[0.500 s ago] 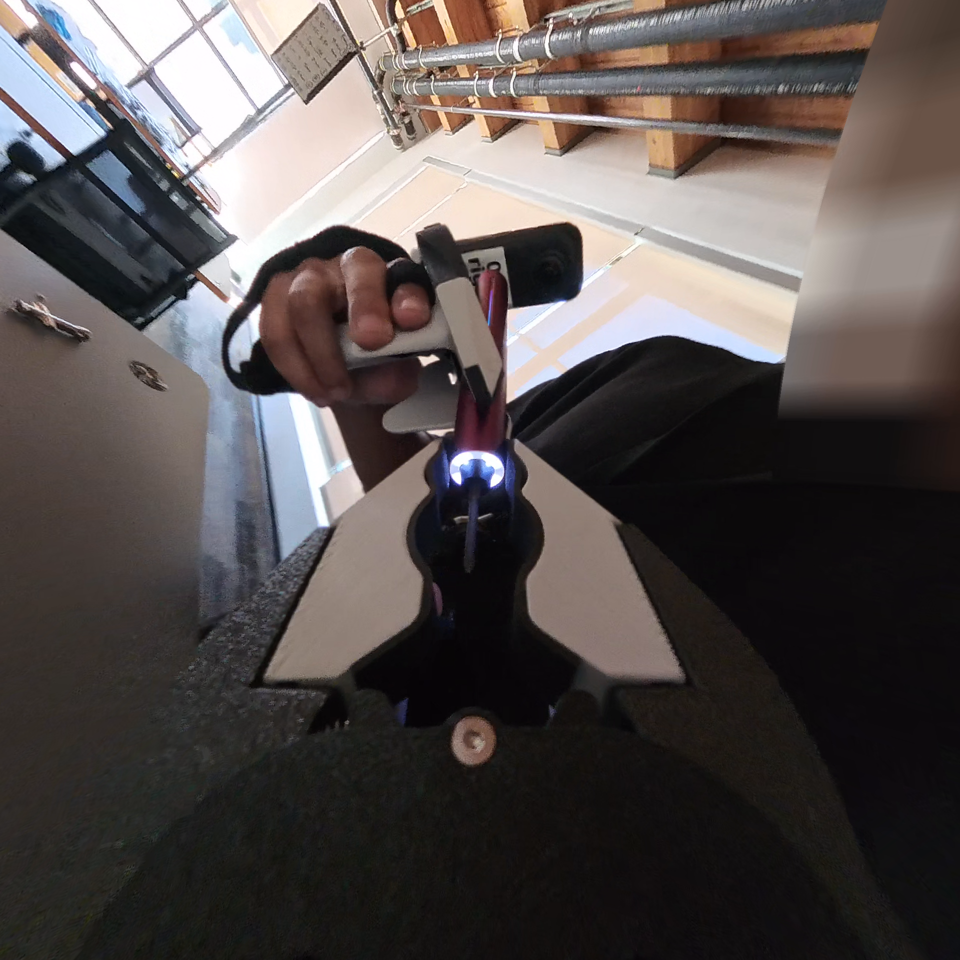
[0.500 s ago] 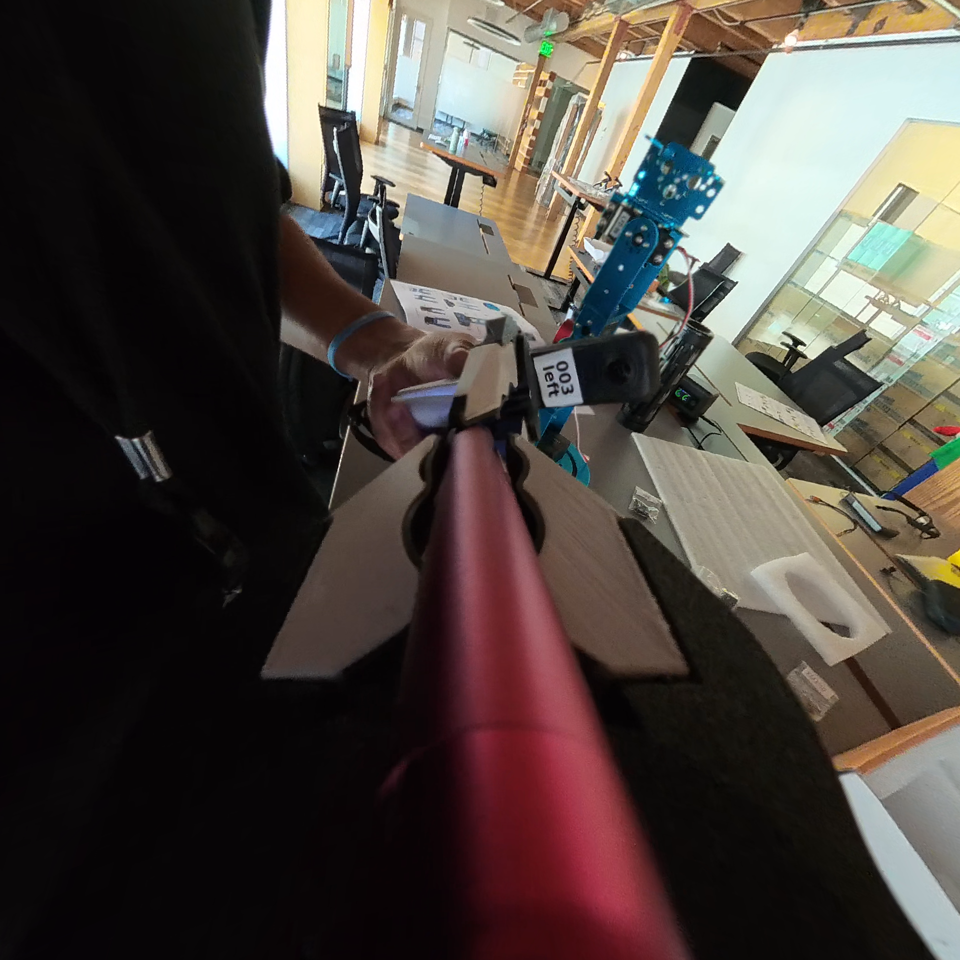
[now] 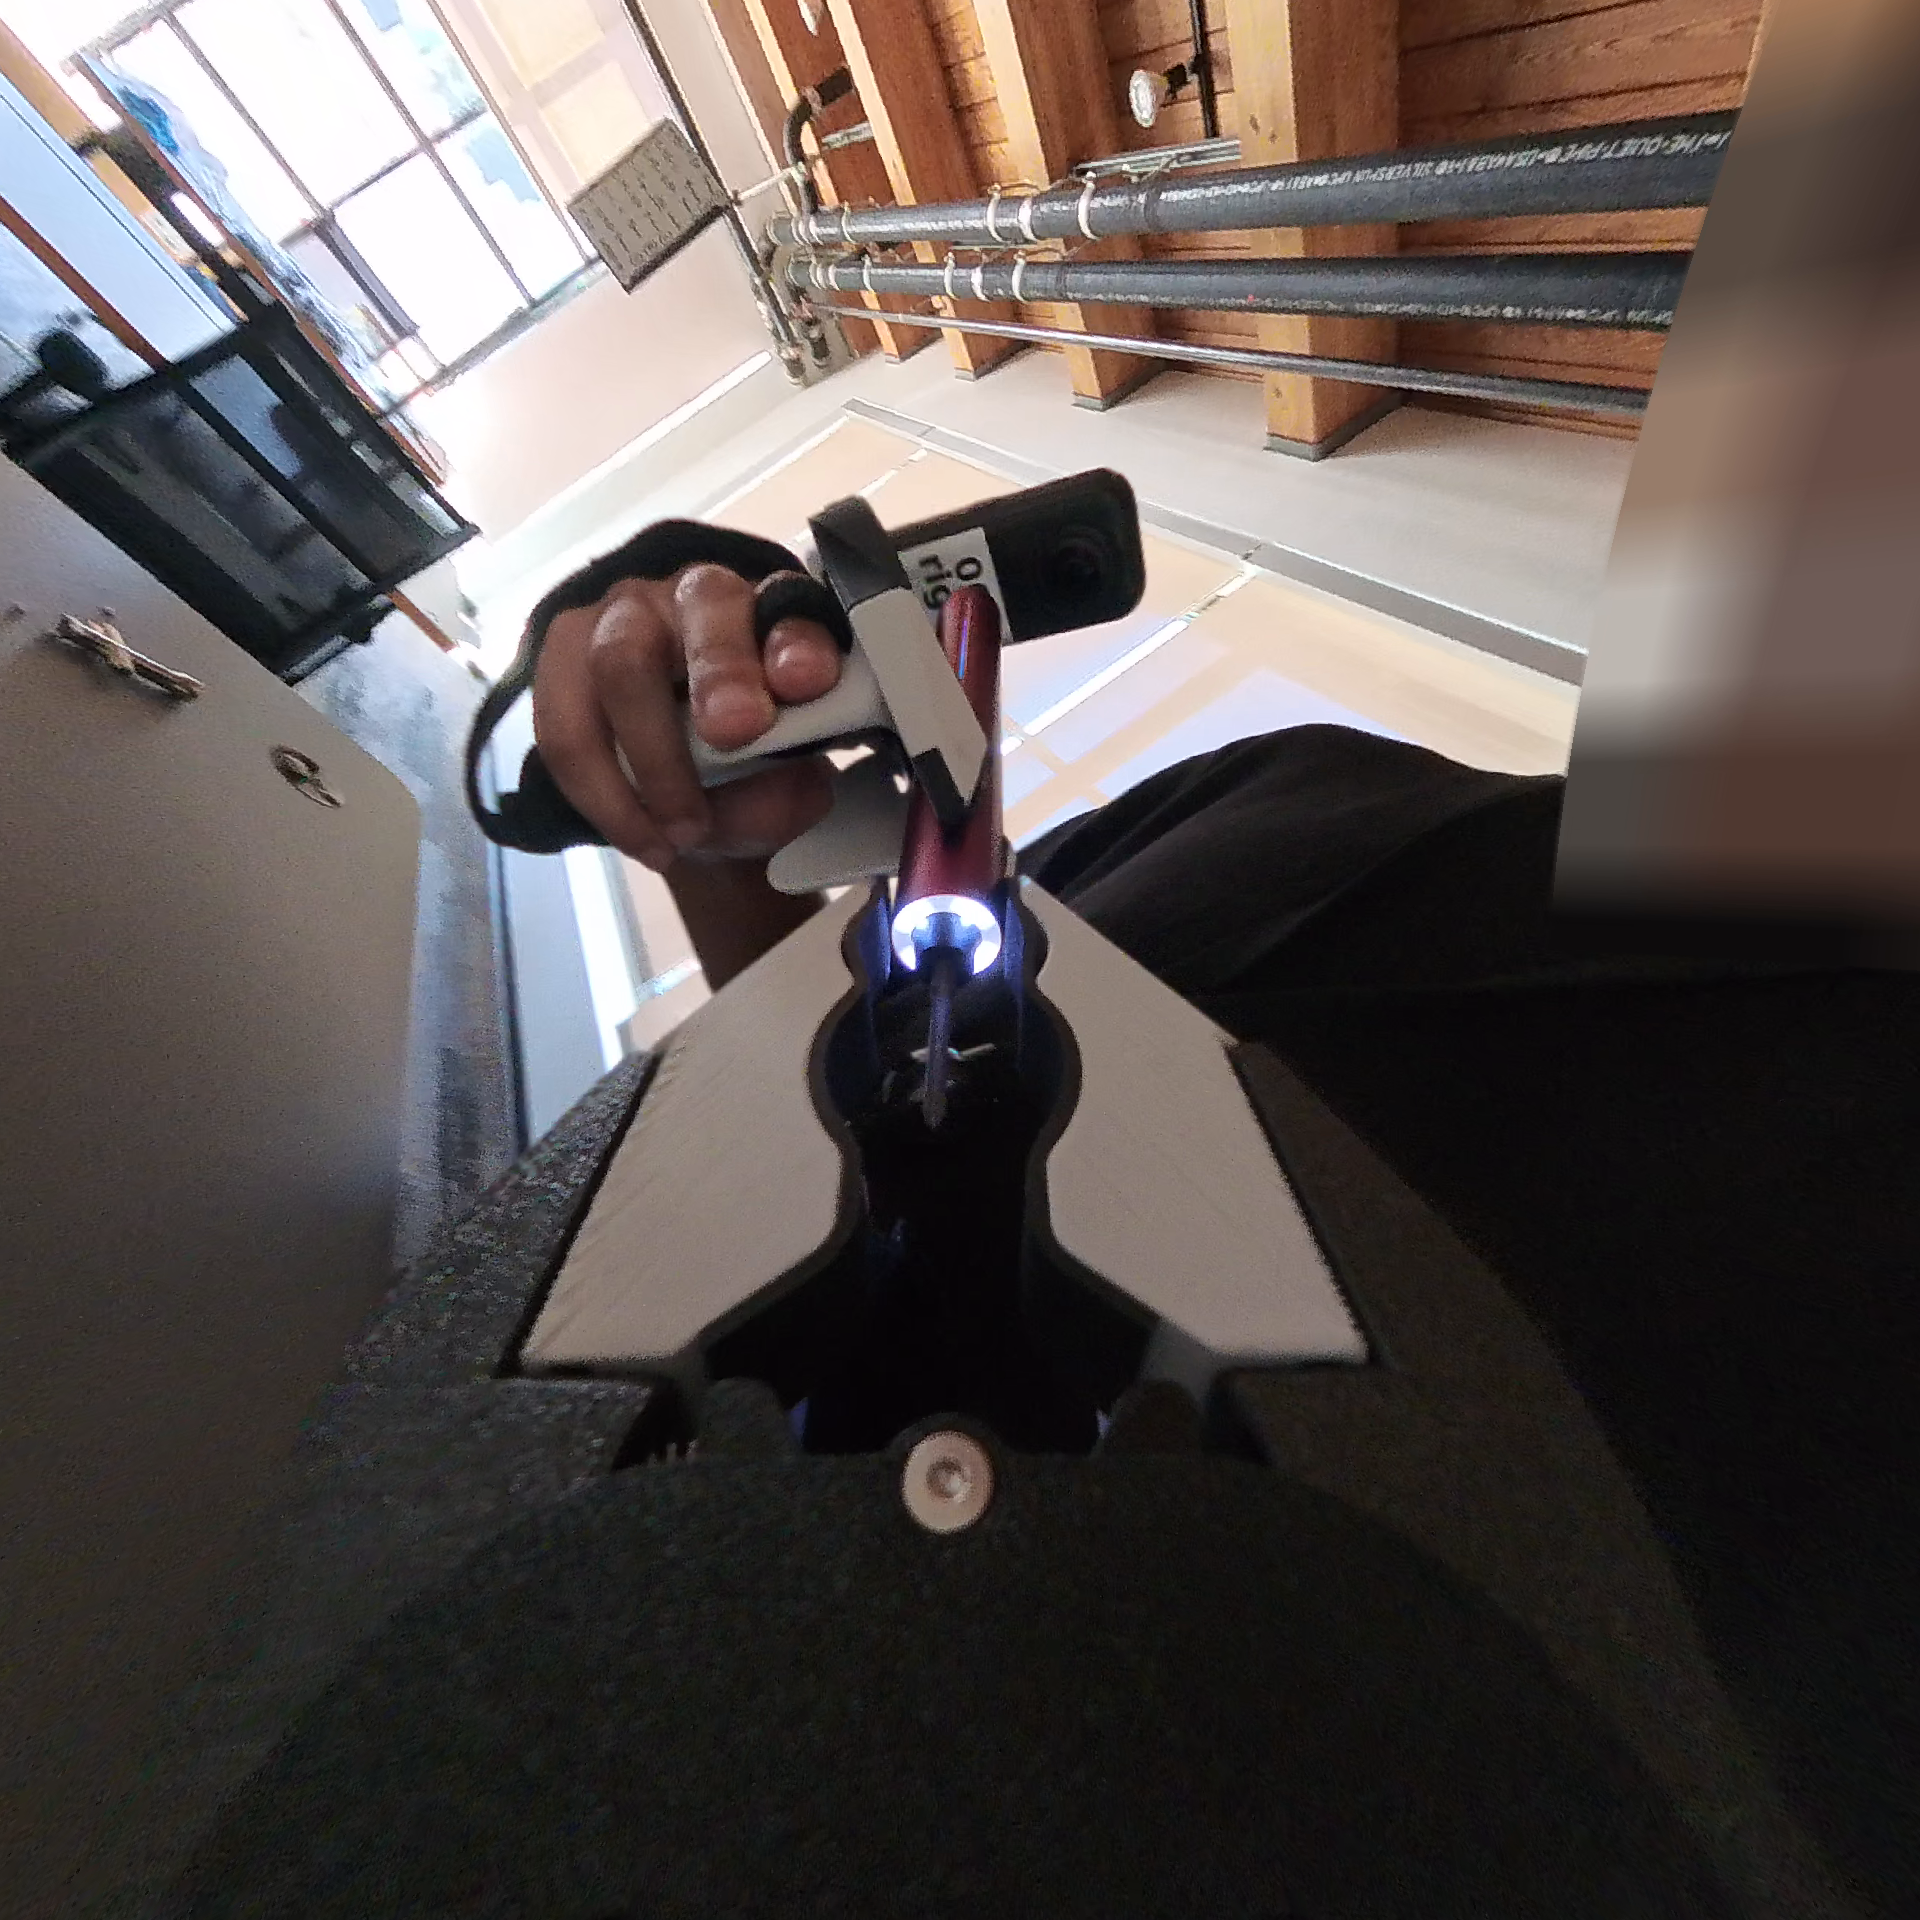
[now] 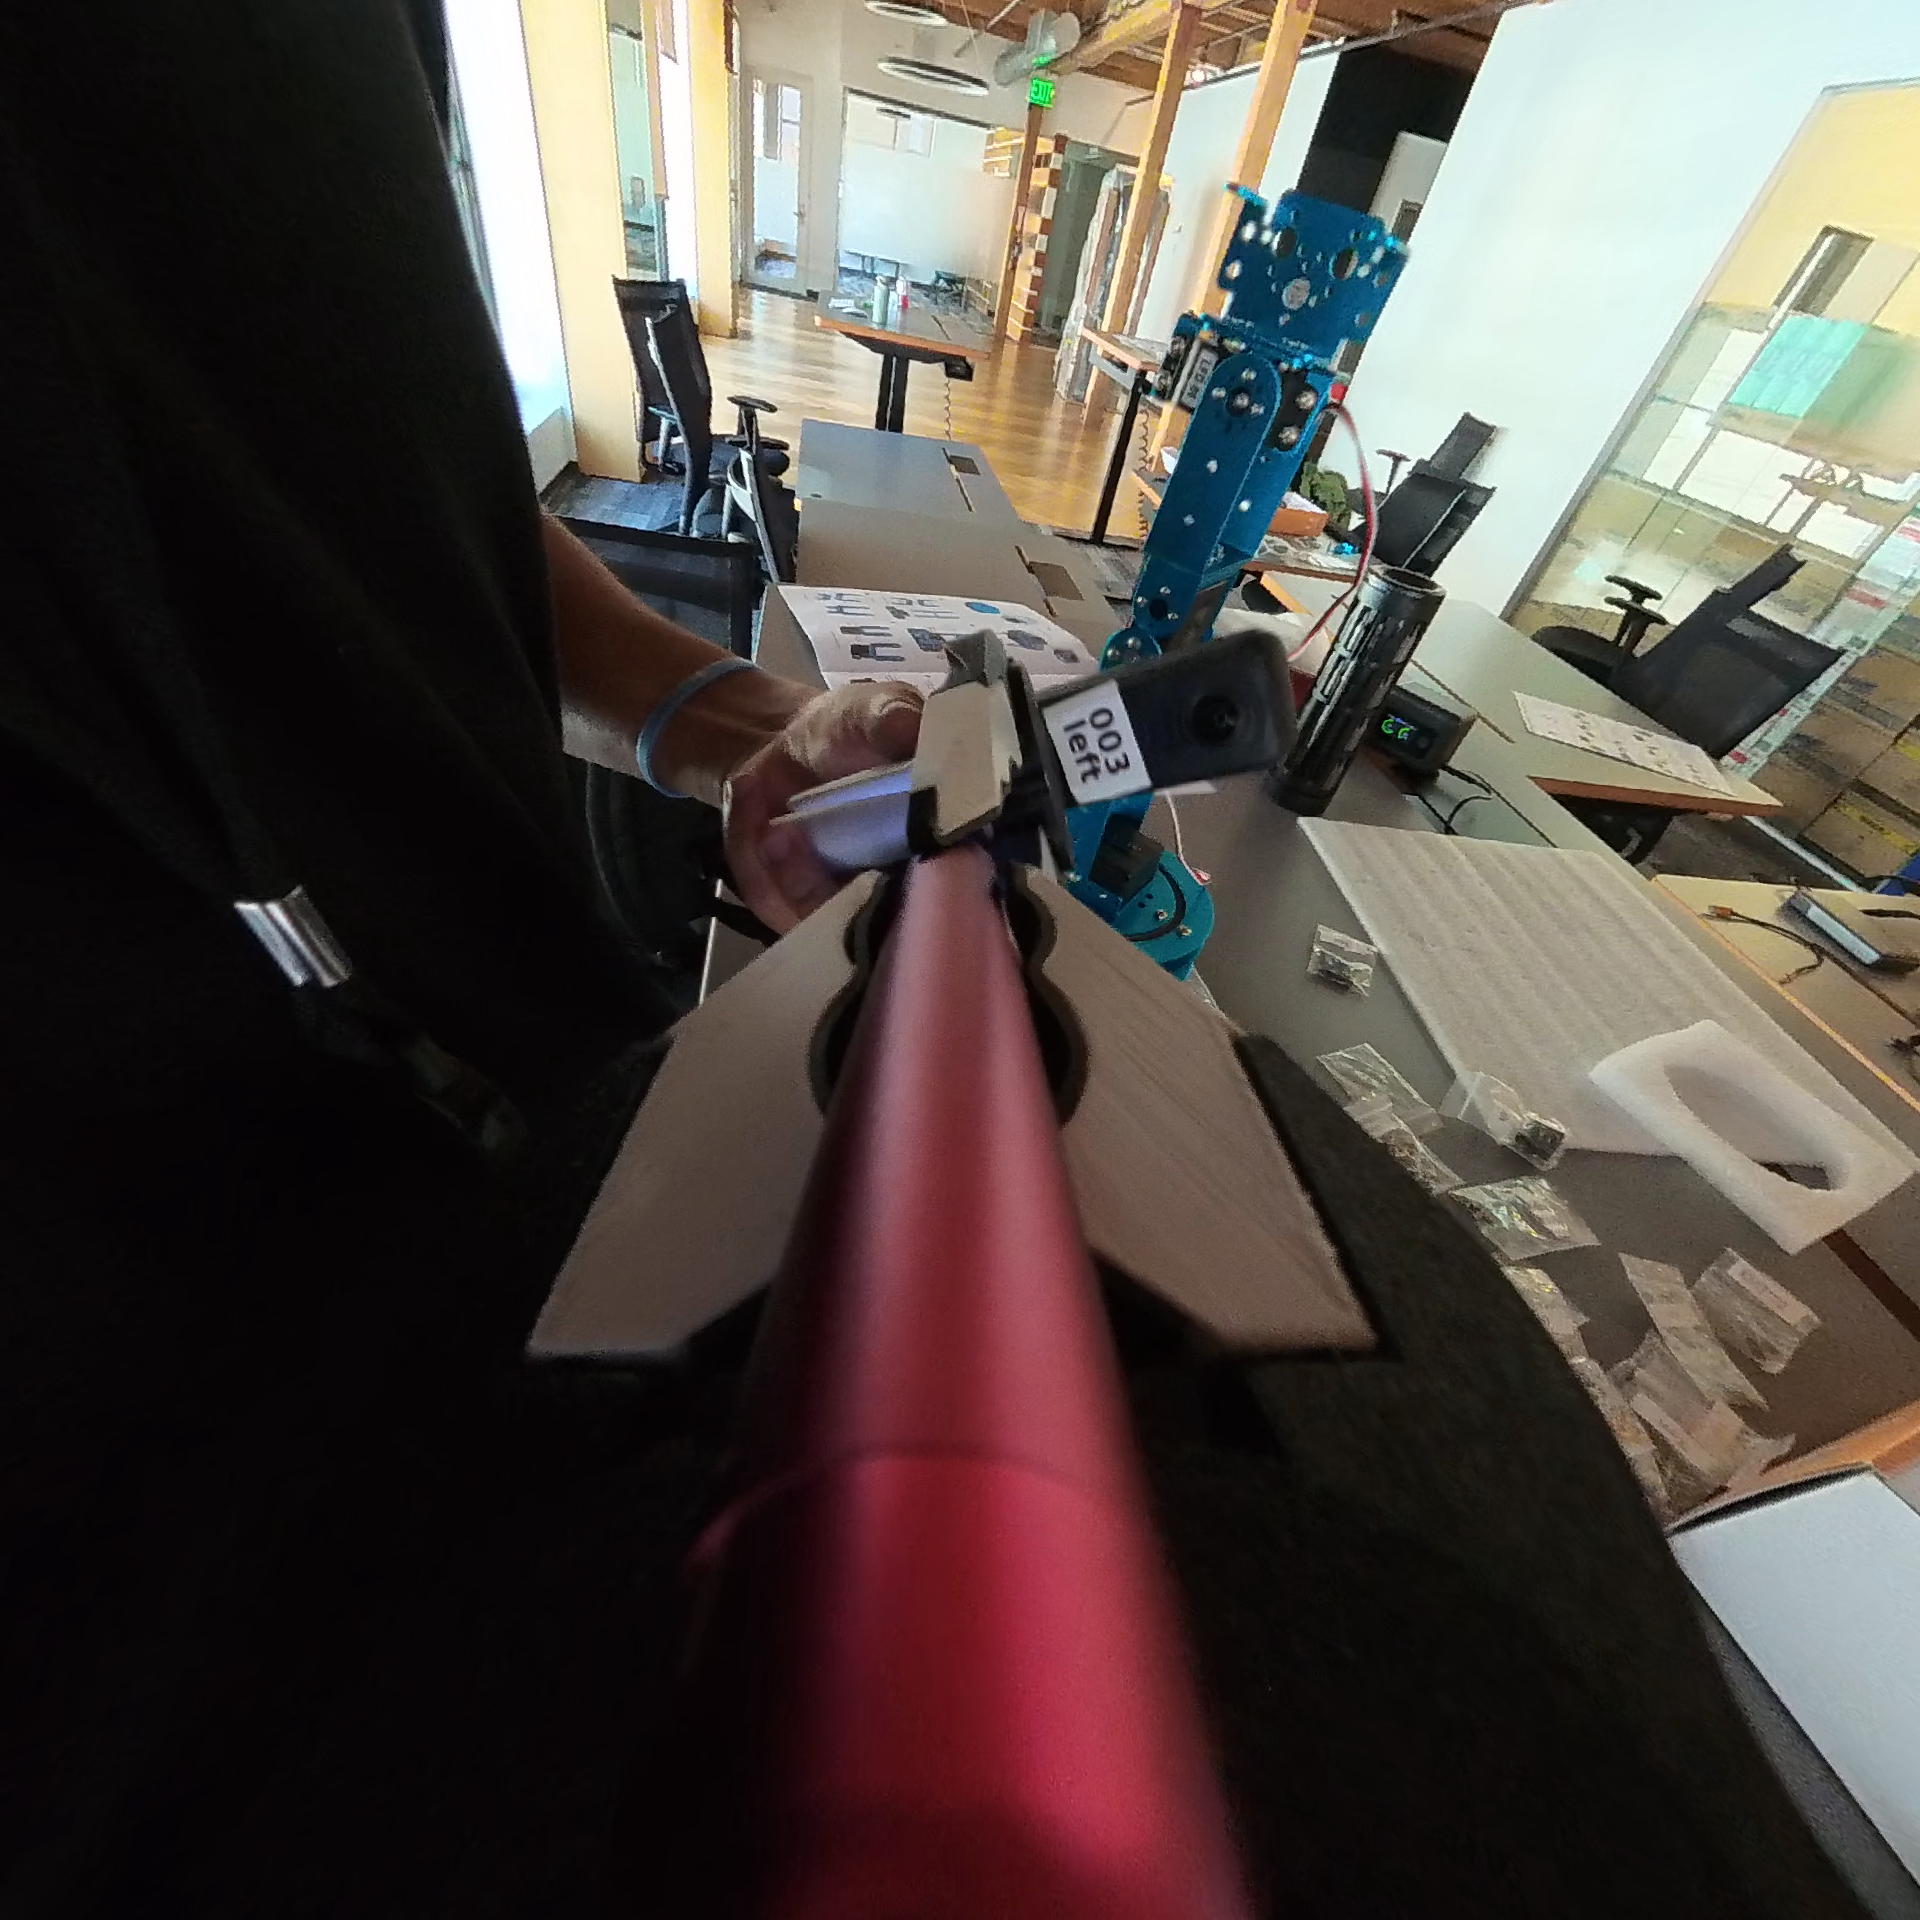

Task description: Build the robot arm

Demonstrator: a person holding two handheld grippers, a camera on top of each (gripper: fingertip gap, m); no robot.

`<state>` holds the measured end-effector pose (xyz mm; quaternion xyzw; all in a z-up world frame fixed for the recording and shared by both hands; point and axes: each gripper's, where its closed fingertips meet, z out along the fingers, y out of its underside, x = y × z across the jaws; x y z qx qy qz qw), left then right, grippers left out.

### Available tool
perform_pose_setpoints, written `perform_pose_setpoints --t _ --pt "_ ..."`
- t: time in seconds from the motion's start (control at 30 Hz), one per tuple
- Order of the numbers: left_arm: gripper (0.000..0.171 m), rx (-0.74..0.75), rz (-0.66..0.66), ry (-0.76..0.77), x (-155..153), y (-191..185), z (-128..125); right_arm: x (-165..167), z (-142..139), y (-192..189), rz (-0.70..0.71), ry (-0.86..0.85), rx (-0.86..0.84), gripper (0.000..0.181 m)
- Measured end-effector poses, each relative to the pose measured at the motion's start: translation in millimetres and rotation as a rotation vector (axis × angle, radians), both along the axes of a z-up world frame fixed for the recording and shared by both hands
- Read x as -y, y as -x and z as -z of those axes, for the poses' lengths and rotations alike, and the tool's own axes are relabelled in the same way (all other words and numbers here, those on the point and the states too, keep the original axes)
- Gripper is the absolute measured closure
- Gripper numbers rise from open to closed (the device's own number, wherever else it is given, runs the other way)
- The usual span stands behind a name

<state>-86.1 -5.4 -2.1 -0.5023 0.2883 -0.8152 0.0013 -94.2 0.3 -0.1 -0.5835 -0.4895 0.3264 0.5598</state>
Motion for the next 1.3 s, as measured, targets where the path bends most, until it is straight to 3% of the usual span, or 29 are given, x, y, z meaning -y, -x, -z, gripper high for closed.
perform_pose_setpoints --t 0.17,0.33,0.43,0.53,0.83,1.3 --pt "0.12 -0.134 -0.194 -0.171 -11.0 7.9 30.7 -14.2 12.6 -25.9 0.094 0.068 0.009 0.16" --pt "0.122 -0.35 -0.374 -0.387 -7.8 27.3 82.3 -57.1 88.4 -53.3 0.312 0.16 0.149 0.157" --pt "0.13 -0.432 -0.496 -0.543 -13.2 35.5 98.0 -84.5 139.1 -63.0 0.472 0.279 0.274 0.158" --pt "0.132 -0.501 -0.566 -0.702 -17.0 37.6 110.6 -98.1 162.7 -56.7 0.527 0.281 0.301 0.158" --pt "0.138 -0.519 -0.6 -0.832 -16.4 28.4 114.2 -108.1 169.8 -53.7 0.557 0.268 0.285 0.159" --pt "0.138 -0.564 -0.603 -0.973 -42.8 17.7 134.1 -113.4 173.9 -53.3 0.551 0.287 0.263 0.159"
